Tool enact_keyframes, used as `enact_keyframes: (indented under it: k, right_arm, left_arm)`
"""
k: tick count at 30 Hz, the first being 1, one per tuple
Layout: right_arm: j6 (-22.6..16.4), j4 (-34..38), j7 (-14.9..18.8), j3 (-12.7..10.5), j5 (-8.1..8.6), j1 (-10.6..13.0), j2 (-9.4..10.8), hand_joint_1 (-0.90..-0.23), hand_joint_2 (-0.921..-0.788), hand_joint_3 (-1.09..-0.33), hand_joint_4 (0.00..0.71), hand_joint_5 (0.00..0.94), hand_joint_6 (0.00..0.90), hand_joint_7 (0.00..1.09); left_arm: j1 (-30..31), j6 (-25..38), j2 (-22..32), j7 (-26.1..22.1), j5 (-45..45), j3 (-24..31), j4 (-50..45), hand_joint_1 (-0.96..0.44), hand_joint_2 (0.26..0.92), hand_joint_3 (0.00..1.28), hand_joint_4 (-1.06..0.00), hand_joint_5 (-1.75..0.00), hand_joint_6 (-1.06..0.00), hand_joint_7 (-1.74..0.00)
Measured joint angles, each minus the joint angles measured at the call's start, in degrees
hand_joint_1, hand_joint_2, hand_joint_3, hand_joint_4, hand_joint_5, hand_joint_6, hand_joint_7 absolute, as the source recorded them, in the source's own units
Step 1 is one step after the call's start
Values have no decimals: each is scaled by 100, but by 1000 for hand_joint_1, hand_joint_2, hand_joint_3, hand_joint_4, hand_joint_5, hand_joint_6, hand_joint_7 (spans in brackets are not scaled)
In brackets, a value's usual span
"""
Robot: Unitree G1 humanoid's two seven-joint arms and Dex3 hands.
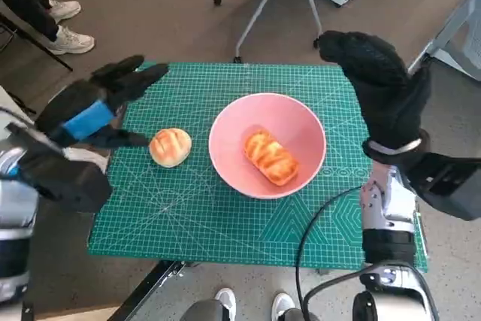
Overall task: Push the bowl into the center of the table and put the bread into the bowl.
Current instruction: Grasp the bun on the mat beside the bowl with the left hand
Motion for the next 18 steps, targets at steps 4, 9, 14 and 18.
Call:
enact_keyframes:
  k: [4,9,14,18]
  right_arm:
    - [31,23,39,0,5,-32,6,-650,-921,-742,151,1,-1,495]
    - [57,68,121,0,43,-57,12,-652,-921,-739,154,2,-1,494]
    - [84,120,218,-1,104,-79,11,-658,-921,-738,154,2,-1,491]
    - [115,134,278,-7,166,-90,5,-662,-921,-738,154,2,-1,489]
  left_arm:
    - [89,67,18,-52,-7,-6,-15,-541,888,3,-171,-5,-244,-21]
    - [140,128,5,-55,42,-97,18,-540,885,2,-171,-3,-246,-20]
    - [143,193,-84,-39,101,-246,212,-525,881,1,-167,-1,-244,-16]
    - [129,266,-202,-26,182,-457,541,-520,881,1,-163,0,-242,-13]
